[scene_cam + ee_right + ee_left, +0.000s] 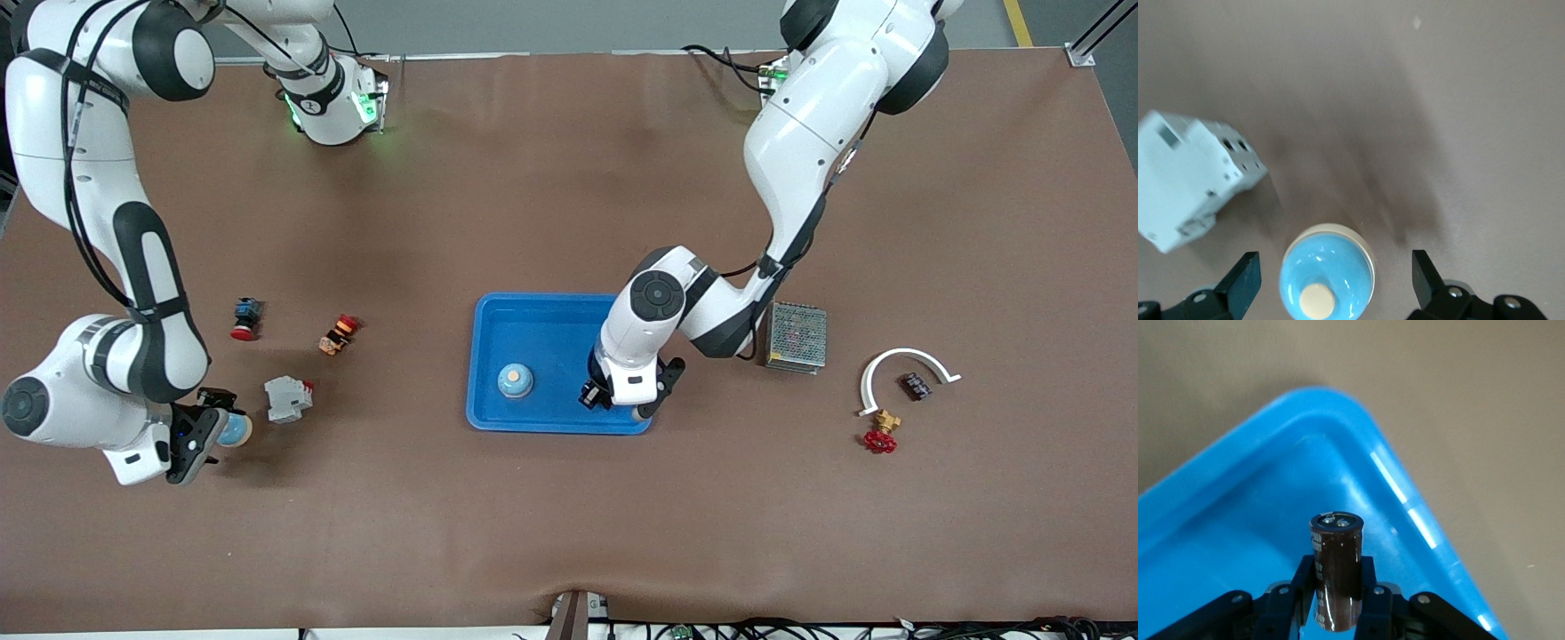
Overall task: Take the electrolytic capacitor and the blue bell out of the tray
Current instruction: 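Lift the capacitor with the left gripper while the right gripper lowers the bell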
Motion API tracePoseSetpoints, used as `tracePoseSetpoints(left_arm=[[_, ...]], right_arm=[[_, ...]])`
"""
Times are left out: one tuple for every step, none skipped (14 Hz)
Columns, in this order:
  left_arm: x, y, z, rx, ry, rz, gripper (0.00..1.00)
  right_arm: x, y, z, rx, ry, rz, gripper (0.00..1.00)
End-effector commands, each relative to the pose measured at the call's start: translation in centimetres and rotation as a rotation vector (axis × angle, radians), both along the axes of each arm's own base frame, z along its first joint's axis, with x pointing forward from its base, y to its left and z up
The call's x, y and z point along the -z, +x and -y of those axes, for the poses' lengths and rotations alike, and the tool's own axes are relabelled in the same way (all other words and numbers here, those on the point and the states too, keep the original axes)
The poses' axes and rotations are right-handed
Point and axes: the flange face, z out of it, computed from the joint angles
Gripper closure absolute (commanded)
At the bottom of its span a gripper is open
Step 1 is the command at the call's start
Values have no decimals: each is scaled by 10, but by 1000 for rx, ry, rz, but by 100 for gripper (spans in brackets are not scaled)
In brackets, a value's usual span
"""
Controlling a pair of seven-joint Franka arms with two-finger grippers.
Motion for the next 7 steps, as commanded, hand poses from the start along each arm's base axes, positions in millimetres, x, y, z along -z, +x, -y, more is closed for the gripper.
tracePoseSetpoints(left_arm=[[-52,15,-26,-27,33,6,100],[-67,18,-32,-22,50,4,100],[-82,21,-41,-13,67,3,100],[-96,20,-43,7,85,0,100],[-112,16,-47,35,116,-14,100],[-125,15,-56,61,148,-35,100],[-135,17,-66,66,155,-51,100]], right_arm=[[-49,5,-11,115,41,-29,0],[-64,6,-23,172,35,-52,0],[-83,7,-41,218,29,-67,0],[-102,5,-61,262,24,-81,0],[-123,5,-81,314,18,-79,0],[-141,3,-99,370,11,-74,0],[-155,1,-117,409,3,-78,0]])
